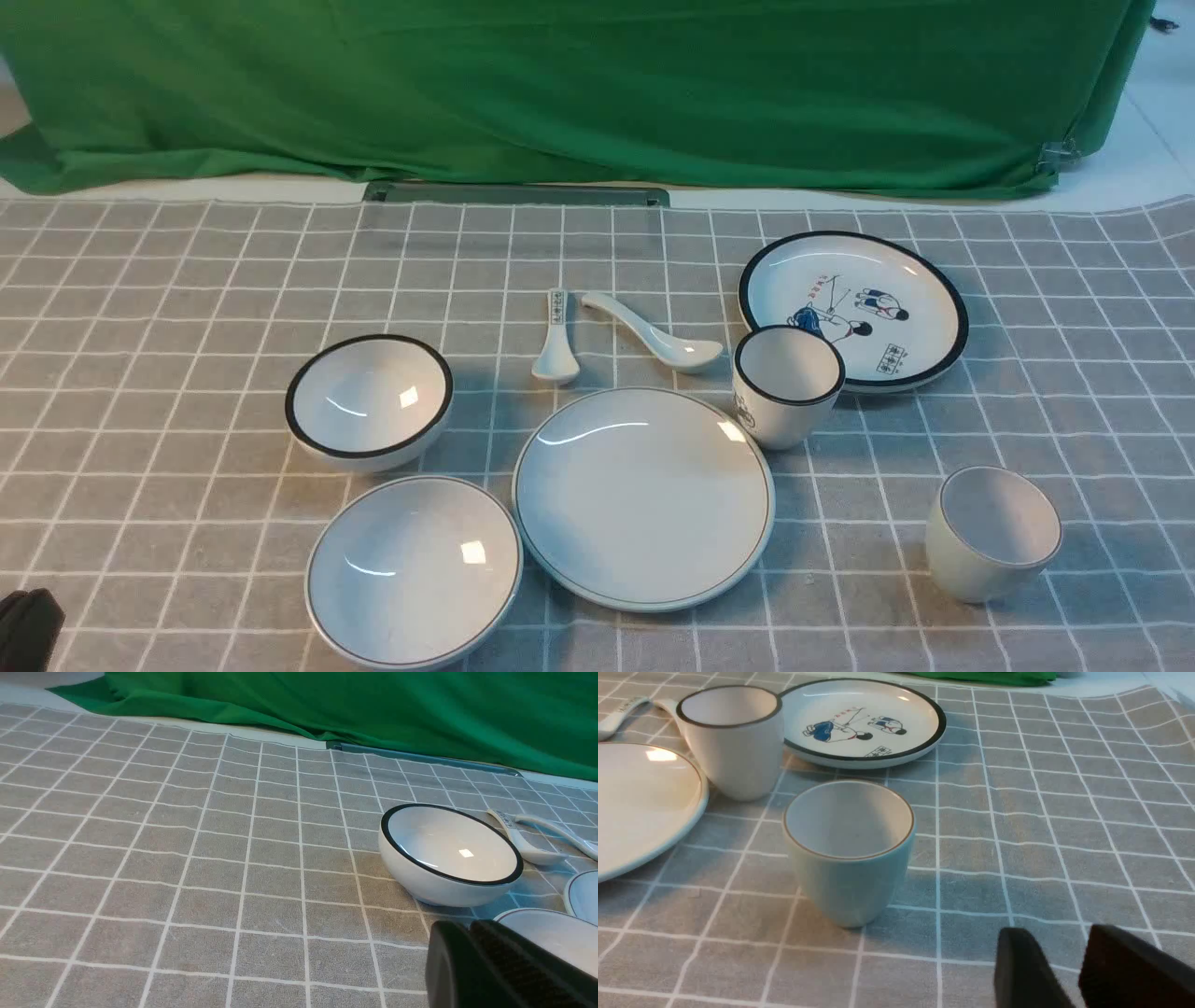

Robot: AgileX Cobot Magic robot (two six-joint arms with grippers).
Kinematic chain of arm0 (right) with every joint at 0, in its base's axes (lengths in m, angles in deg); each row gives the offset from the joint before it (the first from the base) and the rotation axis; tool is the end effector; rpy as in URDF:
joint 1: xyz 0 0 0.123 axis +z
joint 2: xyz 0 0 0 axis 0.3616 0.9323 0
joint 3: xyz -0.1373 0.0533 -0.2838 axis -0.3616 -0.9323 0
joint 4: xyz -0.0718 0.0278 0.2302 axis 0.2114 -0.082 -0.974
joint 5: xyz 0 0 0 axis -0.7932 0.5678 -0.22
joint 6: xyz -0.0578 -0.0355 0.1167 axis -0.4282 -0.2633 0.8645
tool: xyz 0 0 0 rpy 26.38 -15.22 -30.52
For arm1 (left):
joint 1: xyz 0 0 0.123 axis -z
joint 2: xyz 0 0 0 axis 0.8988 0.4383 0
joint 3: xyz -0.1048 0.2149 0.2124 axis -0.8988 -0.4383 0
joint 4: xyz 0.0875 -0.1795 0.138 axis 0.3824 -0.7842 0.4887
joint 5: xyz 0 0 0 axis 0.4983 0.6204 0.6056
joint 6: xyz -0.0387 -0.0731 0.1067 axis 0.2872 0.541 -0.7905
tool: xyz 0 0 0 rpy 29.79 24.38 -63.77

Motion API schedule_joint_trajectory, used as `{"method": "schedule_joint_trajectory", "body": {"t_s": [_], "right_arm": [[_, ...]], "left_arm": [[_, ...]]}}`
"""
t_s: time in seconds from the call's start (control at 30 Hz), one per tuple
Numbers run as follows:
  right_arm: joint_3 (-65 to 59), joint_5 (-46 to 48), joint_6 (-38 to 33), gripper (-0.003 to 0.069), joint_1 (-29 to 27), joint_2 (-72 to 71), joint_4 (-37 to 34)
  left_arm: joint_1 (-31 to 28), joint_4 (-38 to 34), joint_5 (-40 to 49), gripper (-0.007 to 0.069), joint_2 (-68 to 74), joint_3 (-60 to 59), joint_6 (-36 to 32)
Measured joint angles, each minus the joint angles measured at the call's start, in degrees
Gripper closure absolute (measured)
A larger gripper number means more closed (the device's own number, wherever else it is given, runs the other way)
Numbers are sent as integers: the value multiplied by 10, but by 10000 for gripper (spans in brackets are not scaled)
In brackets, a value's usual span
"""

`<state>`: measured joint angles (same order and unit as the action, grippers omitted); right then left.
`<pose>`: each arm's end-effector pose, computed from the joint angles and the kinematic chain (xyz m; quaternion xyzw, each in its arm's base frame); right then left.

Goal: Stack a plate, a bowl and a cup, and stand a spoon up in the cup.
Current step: Use the left arm to grab a blue rice bowl

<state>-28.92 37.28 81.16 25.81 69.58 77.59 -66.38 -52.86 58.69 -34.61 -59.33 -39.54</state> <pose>0.0551 0.0036 0.1846 -0.0606 0.7540 -0.0041 0.6541 0.0553 -0.0025 0.1839 -0.0235 0.7571 -0.0166 0.6527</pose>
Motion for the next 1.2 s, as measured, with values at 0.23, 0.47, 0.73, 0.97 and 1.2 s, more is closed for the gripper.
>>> {"method": "schedule_joint_trajectory", "body": {"t_s": [0.23, 0.47, 0.73, 0.97, 1.2], "right_arm": [[0, 0, 0, 417, 0, 0, 0], [0, 0, 0, 417, 0, 0, 0], [0, 0, 0, 417, 0, 0, 0], [0, 0, 0, 417, 0, 0, 0], [0, 0, 0, 417, 0, 0, 0]], "left_arm": [[0, 0, 0, 607, 0, 0, 0], [0, 0, 0, 607, 0, 0, 0], [0, 0, 0, 607, 0, 0, 0], [0, -8, -12, 607, 0, 0, 0], [0, -247, -132, 607, 0, 0, 81]]}}
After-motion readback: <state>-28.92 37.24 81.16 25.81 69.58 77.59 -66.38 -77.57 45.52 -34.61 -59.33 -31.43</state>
